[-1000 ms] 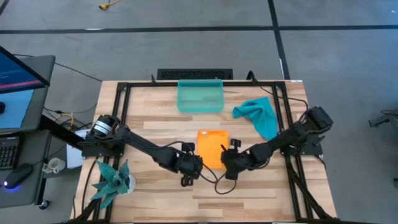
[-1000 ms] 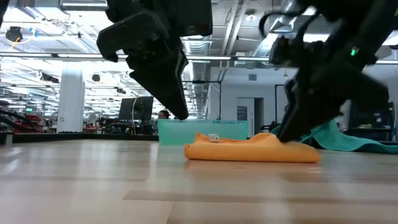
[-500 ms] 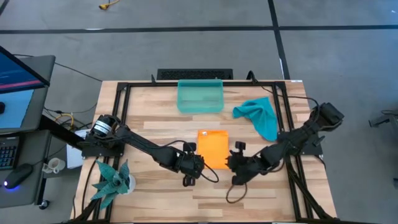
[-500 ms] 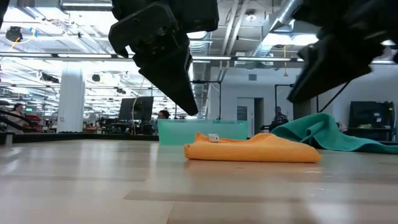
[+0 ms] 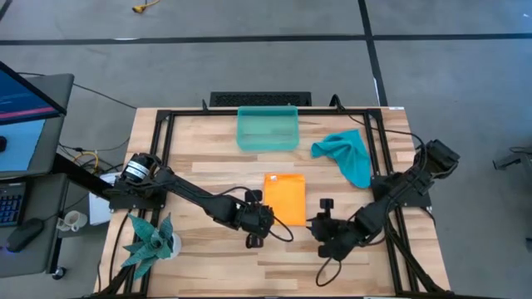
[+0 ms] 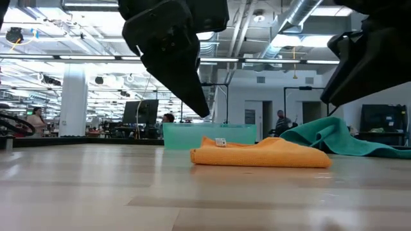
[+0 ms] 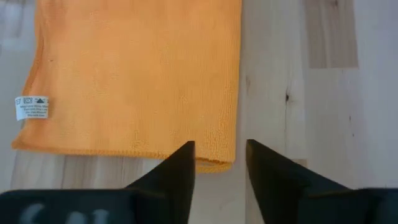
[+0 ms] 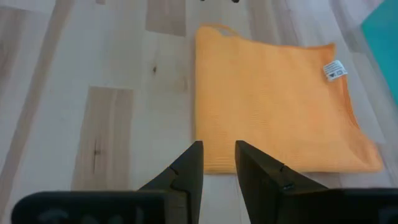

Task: Roll microfiber towels into tight, uniform cylinder then place into a basket
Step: Roll the yellow microfiber cloth on the table

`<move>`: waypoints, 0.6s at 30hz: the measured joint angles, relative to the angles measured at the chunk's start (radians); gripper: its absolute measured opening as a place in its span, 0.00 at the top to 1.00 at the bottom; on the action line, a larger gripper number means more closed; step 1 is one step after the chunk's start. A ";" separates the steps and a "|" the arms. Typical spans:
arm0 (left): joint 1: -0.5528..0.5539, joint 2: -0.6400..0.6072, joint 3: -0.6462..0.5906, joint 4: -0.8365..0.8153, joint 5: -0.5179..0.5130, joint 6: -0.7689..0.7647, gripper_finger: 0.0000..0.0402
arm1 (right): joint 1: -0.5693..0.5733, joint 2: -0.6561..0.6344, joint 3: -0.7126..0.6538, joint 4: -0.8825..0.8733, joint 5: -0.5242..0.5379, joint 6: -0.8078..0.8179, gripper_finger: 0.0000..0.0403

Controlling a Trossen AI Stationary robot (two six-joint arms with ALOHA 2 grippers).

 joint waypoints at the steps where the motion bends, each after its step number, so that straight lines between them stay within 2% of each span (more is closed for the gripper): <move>1: 0.000 0.000 0.000 0.005 0.000 0.001 0.61 | -0.002 0.000 0.000 0.003 0.000 0.000 0.71; 6: 0.000 0.000 0.000 0.040 -0.003 0.059 0.54 | -0.024 0.000 0.000 0.011 -0.011 0.000 0.71; 13: -0.011 0.000 -0.006 0.057 -0.001 0.115 0.54 | -0.038 0.000 0.000 0.040 -0.015 0.000 0.71; 18: -0.018 -0.001 -0.078 0.222 0.040 0.217 0.55 | -0.038 0.000 0.000 0.048 -0.015 0.000 0.71</move>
